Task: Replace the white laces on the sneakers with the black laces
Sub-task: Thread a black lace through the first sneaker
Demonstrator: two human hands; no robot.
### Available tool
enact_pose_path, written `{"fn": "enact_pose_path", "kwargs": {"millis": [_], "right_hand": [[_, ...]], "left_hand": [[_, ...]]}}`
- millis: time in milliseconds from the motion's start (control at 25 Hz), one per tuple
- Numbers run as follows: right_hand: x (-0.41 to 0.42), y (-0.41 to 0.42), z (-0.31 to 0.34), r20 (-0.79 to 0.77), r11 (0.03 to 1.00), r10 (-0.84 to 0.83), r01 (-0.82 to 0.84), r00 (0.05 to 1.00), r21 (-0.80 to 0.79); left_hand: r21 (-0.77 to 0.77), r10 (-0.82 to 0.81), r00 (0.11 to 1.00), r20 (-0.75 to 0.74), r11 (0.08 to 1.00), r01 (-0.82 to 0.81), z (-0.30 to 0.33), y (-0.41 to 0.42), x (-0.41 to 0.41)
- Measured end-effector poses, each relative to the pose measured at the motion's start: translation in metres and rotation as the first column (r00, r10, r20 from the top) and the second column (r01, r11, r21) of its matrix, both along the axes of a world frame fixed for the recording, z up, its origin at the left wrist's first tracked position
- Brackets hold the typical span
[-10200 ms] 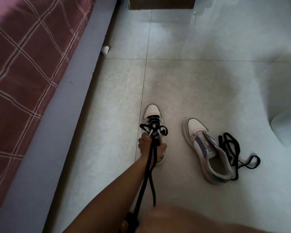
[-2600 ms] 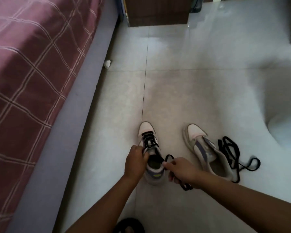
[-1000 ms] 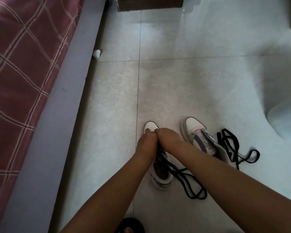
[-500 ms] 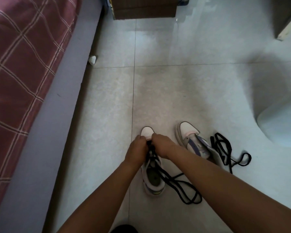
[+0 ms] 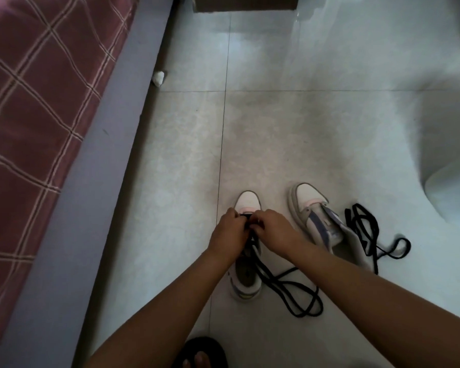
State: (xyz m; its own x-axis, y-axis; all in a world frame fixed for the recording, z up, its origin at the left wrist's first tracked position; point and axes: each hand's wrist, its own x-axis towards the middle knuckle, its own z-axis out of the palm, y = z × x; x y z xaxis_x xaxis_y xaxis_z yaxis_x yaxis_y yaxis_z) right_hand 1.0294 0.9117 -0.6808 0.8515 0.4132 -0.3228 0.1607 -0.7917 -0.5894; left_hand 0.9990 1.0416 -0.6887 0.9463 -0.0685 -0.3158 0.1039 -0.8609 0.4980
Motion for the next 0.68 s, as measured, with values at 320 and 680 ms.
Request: {"fn": "enact_pose_path", "kwargs": {"millis": [320,680], "right_hand": [[-0.006,0.013,-0.009,0.117,0.933,0.25,-0.207,0.961,-0.294],[-0.022,-0.005,-0.016,0.075,0.993,0.109,-0.106,0.991,-0.041]], "left_hand": [[0.01,-0.02,0.999,-0.029,1.0,0.02,0.006,0.002,0.011],[-0.331,0.316,0.944,0.092,0.904,-0.27,-0.011,0.005,-0.022]]}}
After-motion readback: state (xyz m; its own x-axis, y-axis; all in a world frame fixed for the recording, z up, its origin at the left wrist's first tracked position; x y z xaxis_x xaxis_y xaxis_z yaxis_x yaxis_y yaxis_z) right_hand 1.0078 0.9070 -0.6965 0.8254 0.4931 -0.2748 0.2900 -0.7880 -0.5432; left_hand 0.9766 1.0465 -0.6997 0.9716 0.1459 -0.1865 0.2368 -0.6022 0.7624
